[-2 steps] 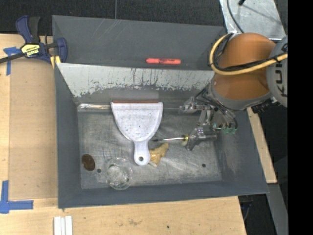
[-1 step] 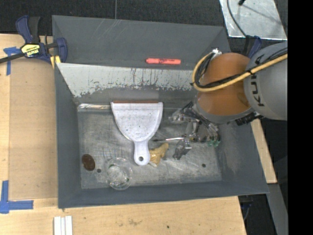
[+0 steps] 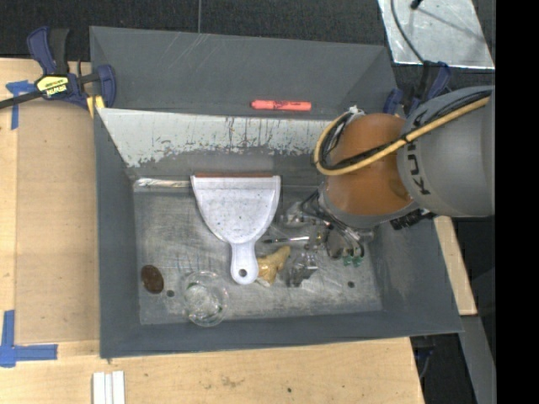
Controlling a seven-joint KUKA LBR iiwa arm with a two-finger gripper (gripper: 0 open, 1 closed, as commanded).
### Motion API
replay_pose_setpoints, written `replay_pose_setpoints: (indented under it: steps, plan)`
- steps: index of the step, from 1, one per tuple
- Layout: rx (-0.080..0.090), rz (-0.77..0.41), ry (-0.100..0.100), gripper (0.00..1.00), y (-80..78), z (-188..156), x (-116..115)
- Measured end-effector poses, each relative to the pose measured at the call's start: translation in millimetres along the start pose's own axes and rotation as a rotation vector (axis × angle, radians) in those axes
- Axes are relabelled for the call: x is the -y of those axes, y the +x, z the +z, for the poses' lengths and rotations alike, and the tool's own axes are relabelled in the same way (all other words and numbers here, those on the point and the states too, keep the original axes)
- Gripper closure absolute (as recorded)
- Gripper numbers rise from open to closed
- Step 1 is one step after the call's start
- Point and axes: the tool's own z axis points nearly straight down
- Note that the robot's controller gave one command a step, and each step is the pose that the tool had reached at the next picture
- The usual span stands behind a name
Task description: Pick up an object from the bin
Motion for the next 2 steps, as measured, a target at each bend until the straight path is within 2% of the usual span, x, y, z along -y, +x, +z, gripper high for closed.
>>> replay_pose_setpoints:
  steps: [1,2]
  plan:
    - [0.002,0.047,0.0,0.0,8.6,-35,-5]
    - [0.006,0.074,-0.001,0.0,14.8,-7,-13]
